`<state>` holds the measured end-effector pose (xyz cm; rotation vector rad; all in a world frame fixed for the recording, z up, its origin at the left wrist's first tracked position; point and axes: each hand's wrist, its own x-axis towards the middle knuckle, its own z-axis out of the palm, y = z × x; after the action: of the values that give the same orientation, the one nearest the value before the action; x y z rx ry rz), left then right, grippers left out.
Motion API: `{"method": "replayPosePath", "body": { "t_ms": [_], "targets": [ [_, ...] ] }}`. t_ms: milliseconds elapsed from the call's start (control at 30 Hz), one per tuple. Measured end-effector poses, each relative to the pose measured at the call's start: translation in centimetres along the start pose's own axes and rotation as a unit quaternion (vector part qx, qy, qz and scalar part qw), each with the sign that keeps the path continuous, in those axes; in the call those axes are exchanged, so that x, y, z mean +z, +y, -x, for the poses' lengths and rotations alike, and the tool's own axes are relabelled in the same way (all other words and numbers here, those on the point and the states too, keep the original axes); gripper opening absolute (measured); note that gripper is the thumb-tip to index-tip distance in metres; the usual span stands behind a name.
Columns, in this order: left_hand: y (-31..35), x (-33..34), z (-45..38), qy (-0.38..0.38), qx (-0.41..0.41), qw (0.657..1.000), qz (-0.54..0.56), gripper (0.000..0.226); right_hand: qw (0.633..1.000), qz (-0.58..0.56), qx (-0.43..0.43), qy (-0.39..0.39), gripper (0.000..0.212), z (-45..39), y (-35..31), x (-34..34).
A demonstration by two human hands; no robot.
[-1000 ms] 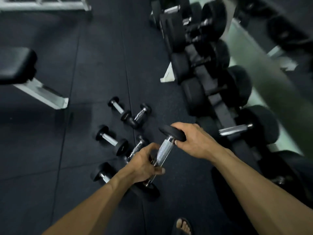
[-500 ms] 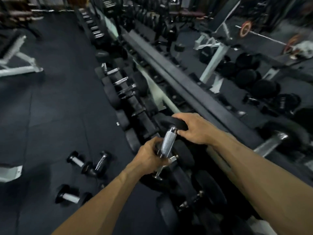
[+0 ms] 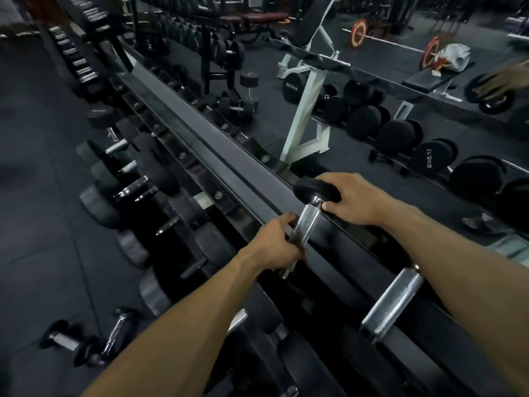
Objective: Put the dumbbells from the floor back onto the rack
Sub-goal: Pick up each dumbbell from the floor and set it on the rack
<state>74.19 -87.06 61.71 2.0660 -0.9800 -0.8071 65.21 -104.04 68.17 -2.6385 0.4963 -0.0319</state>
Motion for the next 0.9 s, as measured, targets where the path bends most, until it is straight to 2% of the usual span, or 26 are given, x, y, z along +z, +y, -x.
{"method": "replayPosePath", "body": {
  "t_ms": [233,500,600,700,900],
  "targets": [
    [0.3,-1.1,-6.0,-0.039,-0.047,0.997,-0.038,0.067,0.999,-0.022,0.031,-0.022,0.027,-5.6,3.8,0.9],
    [0.0,-1.6,-5.7,-0.048,-0.049,0.997,-0.029,0.068,0.998,-0.005,0.026,-0.052,0.024,-6.7,3.9,0.8],
    [0.2,-1.8,-5.2,-0.03,-0.036,0.997,-0.058,0.063,0.997,-0.005,0.043,-0.059,0.025,-6.6,3.4,0.8],
    [-0.1,-1.8,-4.4,-0.016,-0.031,0.996,-0.078,0.054,0.996,0.01,0.065,-0.06,0.028,-6.3,2.7,0.8],
    [-0.3,-2.7,-1.3,0.033,-0.024,0.996,-0.077,0.057,0.994,0.071,0.067,-0.05,0.05,-5.1,0.4,0.3]
  ]
}}
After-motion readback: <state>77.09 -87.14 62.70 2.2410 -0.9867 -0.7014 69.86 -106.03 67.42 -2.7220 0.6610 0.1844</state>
